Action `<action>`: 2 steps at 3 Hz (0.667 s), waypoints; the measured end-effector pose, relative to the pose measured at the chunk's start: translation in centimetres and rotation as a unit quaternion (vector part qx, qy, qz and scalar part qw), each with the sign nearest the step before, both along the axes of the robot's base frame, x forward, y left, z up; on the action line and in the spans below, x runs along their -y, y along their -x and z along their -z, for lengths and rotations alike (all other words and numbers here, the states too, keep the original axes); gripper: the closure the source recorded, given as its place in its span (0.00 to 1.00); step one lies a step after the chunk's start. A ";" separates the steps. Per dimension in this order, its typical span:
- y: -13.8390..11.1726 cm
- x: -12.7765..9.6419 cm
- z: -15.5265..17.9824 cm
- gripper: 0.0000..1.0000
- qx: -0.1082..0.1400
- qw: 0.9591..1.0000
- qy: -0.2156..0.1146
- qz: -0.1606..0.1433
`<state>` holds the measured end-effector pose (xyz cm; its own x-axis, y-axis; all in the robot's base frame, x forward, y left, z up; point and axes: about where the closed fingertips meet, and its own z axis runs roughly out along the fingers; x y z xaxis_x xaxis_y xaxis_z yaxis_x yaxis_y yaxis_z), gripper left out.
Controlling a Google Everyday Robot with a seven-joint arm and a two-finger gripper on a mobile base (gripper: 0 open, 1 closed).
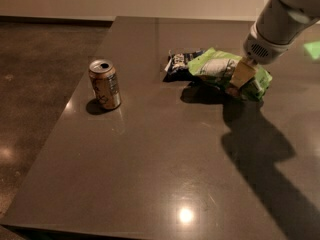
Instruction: Move green rice chip bag near blue chip bag
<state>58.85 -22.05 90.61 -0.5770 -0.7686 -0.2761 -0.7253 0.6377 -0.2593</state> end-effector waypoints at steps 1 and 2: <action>0.1 0.0 0.0 0.36 0.000 1.000 0.000 -0.001; 0.1 -0.1 0.0 0.12 0.000 1.000 0.001 -0.001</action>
Offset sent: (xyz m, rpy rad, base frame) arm -0.0007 0.0004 0.0000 -0.0007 0.0004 0.0012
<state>58.73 -21.99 90.62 -0.5757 -0.7701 -0.2749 -0.7266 0.6360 -0.2600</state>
